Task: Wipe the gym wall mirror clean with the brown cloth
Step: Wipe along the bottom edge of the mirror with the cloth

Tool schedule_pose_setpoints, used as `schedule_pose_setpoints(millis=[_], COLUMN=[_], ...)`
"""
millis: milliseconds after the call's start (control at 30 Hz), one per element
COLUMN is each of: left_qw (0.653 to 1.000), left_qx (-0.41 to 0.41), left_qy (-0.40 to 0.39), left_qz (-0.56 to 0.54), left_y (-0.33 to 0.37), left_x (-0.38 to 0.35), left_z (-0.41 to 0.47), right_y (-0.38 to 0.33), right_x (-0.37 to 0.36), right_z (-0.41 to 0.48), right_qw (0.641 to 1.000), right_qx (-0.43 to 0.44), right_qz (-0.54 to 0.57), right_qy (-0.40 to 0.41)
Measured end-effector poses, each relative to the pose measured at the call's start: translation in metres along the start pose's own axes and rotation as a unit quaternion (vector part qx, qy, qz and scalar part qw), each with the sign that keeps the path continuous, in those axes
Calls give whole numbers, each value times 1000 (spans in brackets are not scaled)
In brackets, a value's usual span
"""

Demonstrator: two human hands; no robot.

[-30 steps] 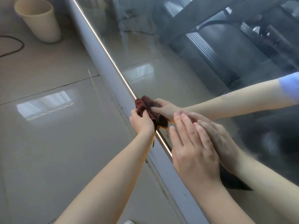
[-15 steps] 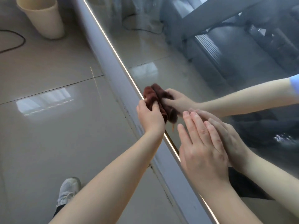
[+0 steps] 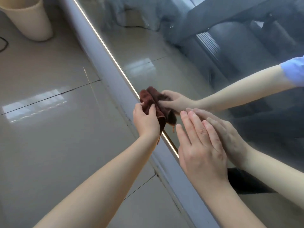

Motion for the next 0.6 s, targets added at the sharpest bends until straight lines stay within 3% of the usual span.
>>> schedule_pose_setpoints(millis=[33,67,100,133,267,400,600], left_qw=[1000,1000,1000,999,998,999,994], left_qx=[-11,-22,-31,-40,-37,-7,-107], left_qy=[-3,-2,3,9,51,33,-19], left_qz=[2,1,-1,-4,-14,0,17], left_y=[1,5,11,20,58,68,48], left_x=[1,1,1,1,2,8,13], left_z=[1,6,14,23,68,82,48], right_y=[-13,-27,-43,-50,-55,-61,-67], right_x=[-11,-26,-39,-50,-48,-51,-47], right_z=[-25,-52,-80,-95,-72,-65,-45], right_qw=[995,948,857,802,786,782,774], right_qx=[3,47,102,118,82,75,66], right_qz=[-89,-287,-458,-532,-557,-566,-582], right_qy=[45,133,212,246,253,250,239])
Point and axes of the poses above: each hand's wrist, its own z-axis towards the middle knuckle, its own x-axis out of the back of the hand, y = z × x, the point moved 1 cm from there along z, towards the middle knuckle, and after that the axes turned 9 degrees about x, right-handed, at the moved point
